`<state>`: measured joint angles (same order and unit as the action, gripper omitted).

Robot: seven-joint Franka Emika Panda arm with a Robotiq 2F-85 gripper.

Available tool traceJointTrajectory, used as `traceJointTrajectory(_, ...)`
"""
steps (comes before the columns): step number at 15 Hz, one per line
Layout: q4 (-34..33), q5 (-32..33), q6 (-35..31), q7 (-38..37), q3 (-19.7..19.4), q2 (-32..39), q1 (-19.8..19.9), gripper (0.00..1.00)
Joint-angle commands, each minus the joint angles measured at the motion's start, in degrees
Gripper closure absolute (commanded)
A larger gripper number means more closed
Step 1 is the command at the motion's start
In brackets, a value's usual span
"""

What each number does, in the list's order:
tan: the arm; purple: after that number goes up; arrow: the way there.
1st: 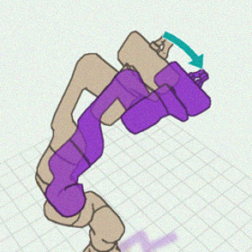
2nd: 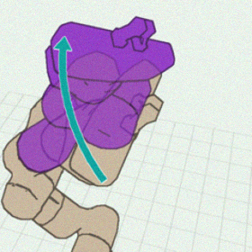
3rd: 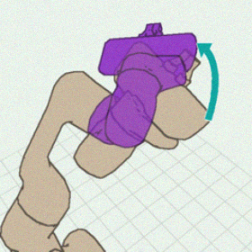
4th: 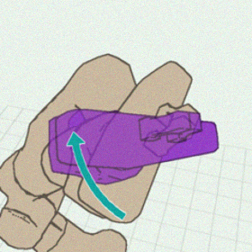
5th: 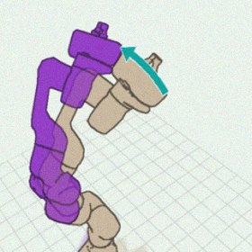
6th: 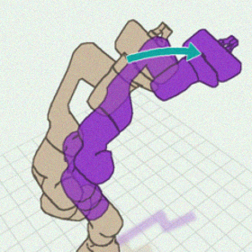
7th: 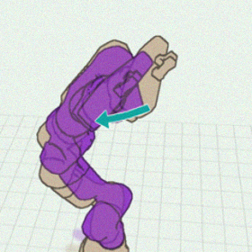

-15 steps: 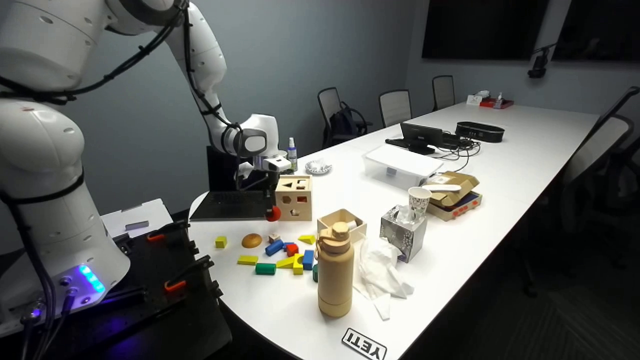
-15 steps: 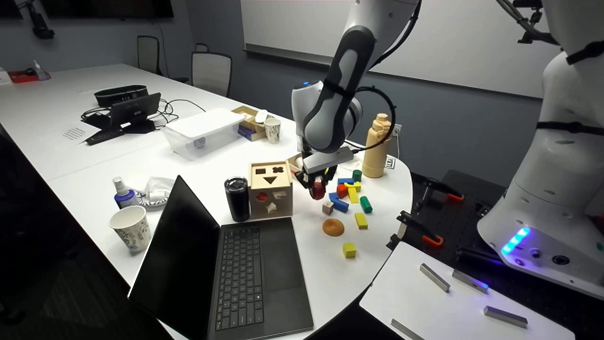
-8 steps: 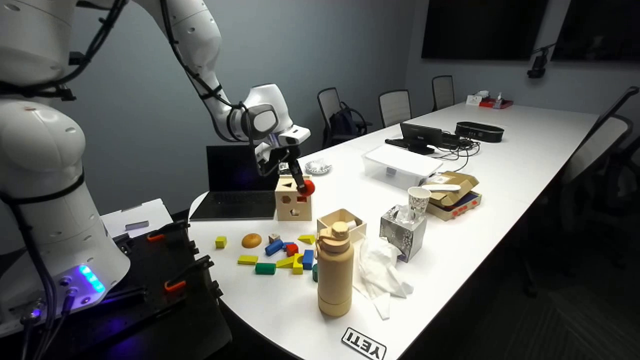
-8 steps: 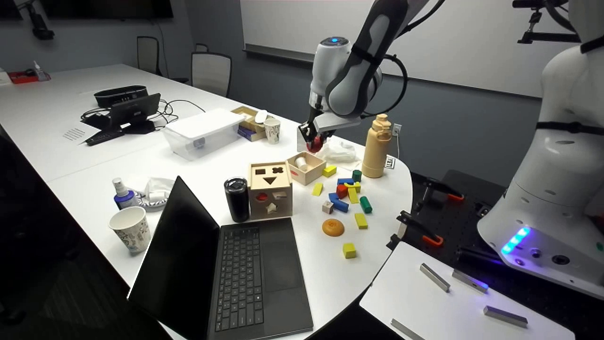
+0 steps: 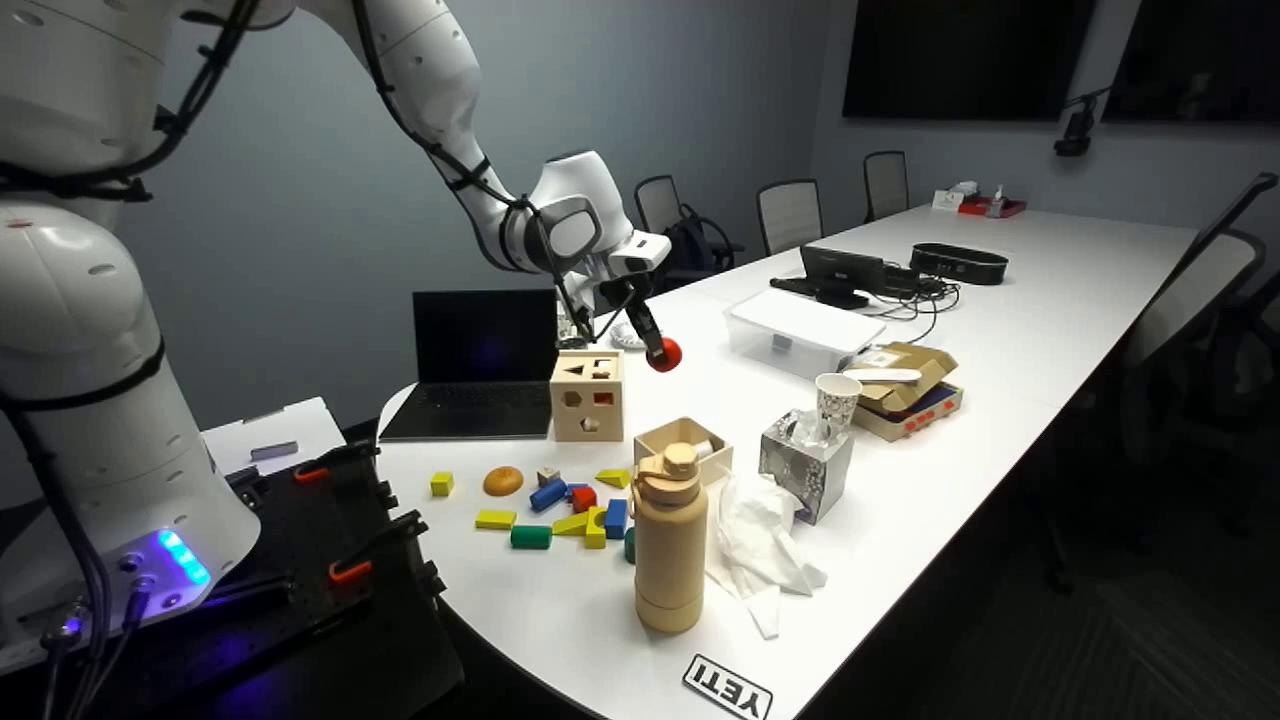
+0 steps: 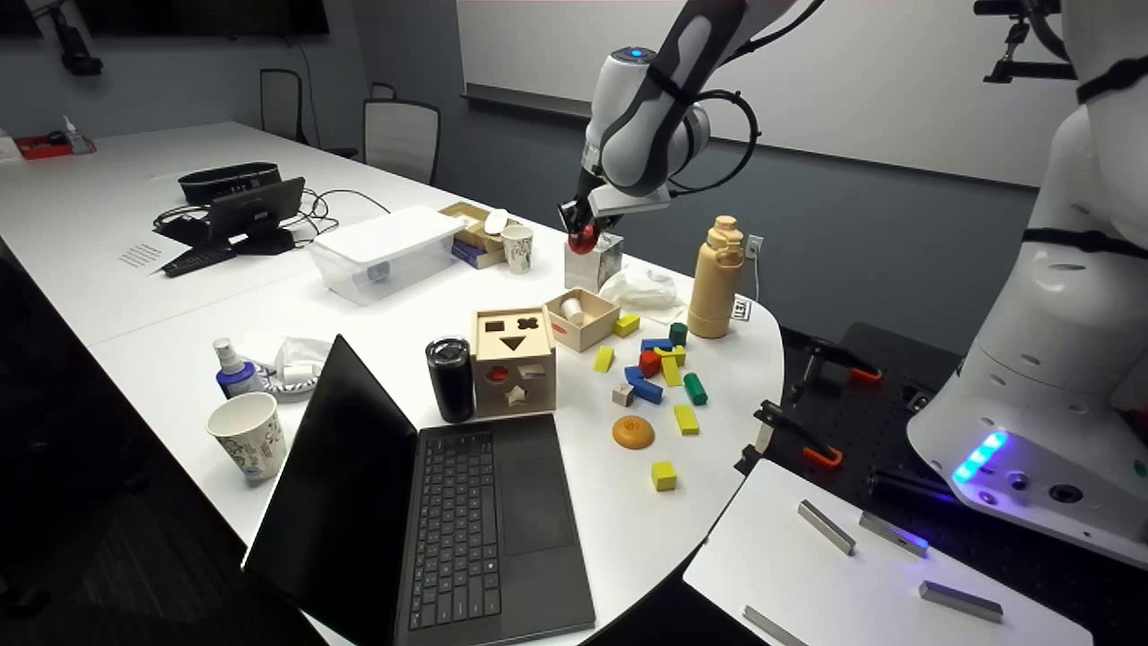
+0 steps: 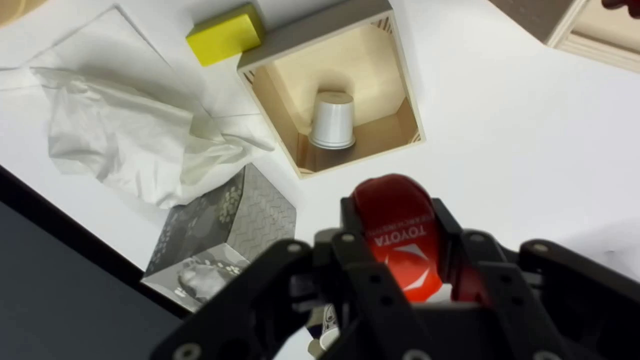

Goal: Put the yellow squishy ball inside the box

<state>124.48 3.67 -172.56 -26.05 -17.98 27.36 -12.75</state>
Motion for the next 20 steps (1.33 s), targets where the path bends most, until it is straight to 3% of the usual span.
traceJointTrajectory(1,-7.8,-5.3,1.5,7.0,8.5,5.4,8.2,0.89)
traceJointTrajectory(4,-12.8,-9.6,4.4,11.7,15.6,10.1,15.0,0.89)
traceJointTrajectory(7,-16.4,-12.3,5.1,14.3,18.8,14.6,18.7,0.89)
traceJointTrajectory(18,-26.6,-12.7,8.6,14.6,19.6,25.1,20.2,0.87)
traceJointTrajectory(19,-27.1,-12.7,9.1,14.3,19.3,25.4,19.8,0.39)
traceJointTrajectory(20,-27.4,-12.7,9.1,14.6,19.6,25.5,20.0,0.40)
